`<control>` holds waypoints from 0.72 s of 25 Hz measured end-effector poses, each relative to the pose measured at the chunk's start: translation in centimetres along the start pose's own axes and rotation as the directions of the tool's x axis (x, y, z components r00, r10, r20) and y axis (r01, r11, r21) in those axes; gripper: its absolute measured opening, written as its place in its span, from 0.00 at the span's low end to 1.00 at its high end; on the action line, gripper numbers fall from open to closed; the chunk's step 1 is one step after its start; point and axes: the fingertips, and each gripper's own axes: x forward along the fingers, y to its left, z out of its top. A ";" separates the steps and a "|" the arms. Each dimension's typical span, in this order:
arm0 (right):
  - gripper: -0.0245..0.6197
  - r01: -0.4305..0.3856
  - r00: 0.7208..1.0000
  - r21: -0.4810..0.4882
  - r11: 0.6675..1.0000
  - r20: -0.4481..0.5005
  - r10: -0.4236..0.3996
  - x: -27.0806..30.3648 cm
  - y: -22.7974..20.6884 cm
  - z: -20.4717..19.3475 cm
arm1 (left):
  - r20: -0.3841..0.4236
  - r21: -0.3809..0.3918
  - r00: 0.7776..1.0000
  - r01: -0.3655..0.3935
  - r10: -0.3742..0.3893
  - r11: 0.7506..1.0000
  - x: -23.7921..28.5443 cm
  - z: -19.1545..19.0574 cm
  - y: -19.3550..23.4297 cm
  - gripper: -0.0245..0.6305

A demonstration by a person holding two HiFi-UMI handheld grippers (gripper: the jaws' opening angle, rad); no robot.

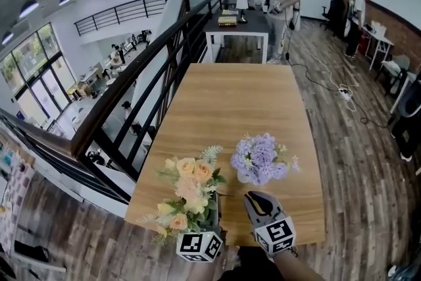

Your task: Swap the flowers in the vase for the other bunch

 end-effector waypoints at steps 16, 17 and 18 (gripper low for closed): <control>0.13 -0.025 0.999 -0.011 1.000 0.020 0.025 -1.6 1.9 -0.2 | 0.016 0.012 1.000 0.020 -0.020 1.000 -2.8 -0.1 -1.0 0.09; 0.13 -0.031 0.999 -0.015 0.999 0.022 0.031 -1.7 2.2 -0.1 | 0.015 0.011 1.000 0.019 -0.019 1.000 -3.1 -0.1 -1.0 0.10; 0.13 -0.033 0.999 -0.018 0.999 0.023 0.034 -1.9 2.4 0.0 | 0.016 0.008 1.000 0.019 -0.019 1.000 -3.3 0.0 -1.1 0.10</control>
